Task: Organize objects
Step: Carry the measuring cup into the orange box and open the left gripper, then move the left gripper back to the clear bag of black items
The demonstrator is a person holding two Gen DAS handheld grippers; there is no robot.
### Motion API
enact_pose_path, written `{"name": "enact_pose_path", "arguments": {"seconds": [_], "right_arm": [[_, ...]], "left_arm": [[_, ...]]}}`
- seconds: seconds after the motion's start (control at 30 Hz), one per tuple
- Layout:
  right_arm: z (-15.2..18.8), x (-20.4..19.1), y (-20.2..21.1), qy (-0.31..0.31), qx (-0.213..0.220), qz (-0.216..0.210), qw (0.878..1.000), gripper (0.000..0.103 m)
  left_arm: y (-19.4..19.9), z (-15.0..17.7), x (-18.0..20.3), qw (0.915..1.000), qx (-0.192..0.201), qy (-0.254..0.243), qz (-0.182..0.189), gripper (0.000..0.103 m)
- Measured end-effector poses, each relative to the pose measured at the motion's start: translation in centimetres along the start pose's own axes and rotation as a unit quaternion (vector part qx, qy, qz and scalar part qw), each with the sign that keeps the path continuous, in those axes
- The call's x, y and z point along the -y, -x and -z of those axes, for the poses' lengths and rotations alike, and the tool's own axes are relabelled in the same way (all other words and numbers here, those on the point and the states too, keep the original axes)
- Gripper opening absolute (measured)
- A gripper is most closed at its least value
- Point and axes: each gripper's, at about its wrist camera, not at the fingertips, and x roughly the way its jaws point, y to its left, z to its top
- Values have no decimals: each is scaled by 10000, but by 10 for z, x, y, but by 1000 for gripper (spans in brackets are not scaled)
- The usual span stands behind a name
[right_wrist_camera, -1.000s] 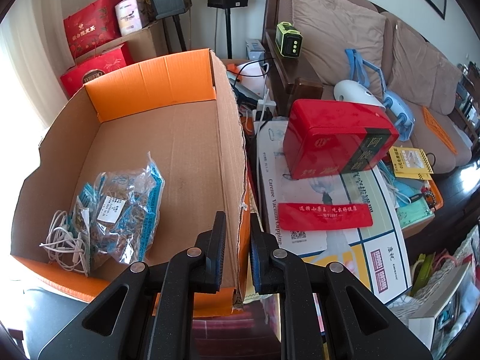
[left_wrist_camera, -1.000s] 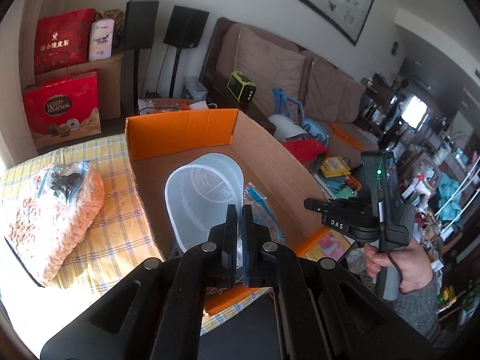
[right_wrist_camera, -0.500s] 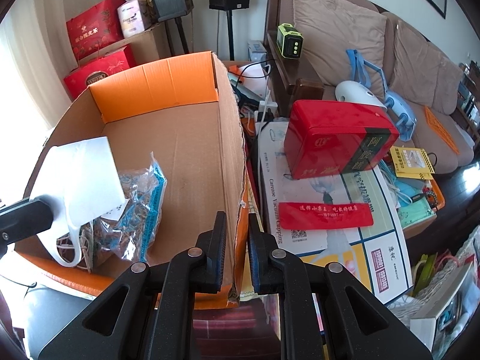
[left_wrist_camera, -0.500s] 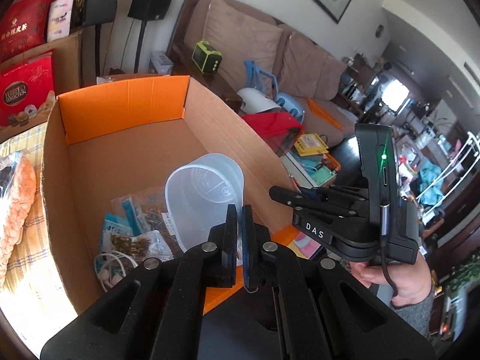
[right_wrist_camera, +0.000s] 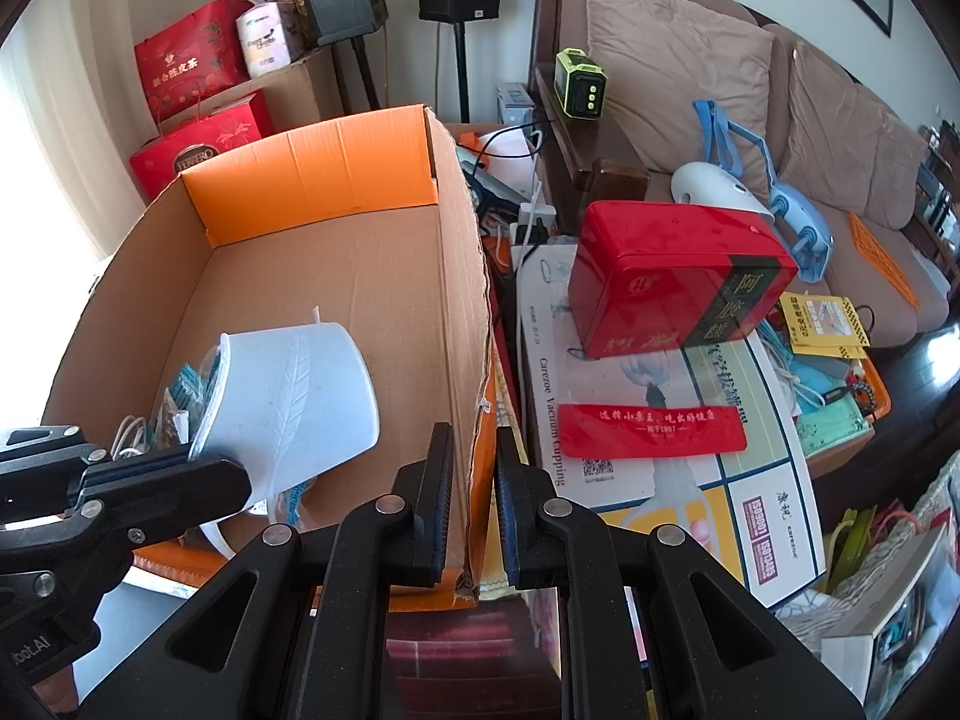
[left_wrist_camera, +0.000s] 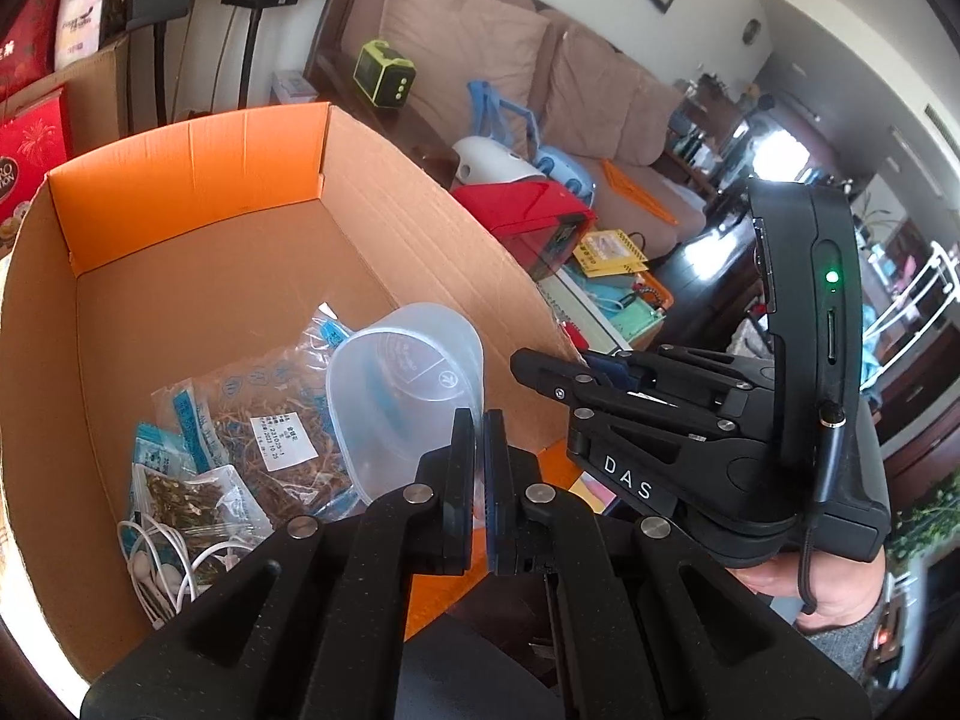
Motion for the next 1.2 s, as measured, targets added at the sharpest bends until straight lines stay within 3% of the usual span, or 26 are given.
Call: {"name": "enact_pose_path", "arguments": {"seconds": [0.13,0.27,0.43,0.6,0.77,0.97,1.2], "right_arm": [[0,0,0,-2,-1,-2,10000,12],[0,0,0,-2,0,-6,10000,12],[0,-1,2,-12,-2,-8,10000,12],[0,-1,2,-11,-3,-4,10000,12],[0,-2,2,-9,-1,7,10000,12],[0,-2,2,-5,-4,5,10000,12],[0,-2,2,-5,-1,9,10000,12]], "left_arm": [[-4,0,-1,9999,-66,92,-3,4],[-3,3,-1,9999,-125,61,-14,20],[15,6,-1,9999,26,-20,-149,27],[41,6,-5,9984,352,31,-451,50],[69,4,-15,9954,671,85,-679,64],[99,0,-43,9917,890,371,-846,68],[133,9,-92,9823,1059,759,-1346,69]]}}
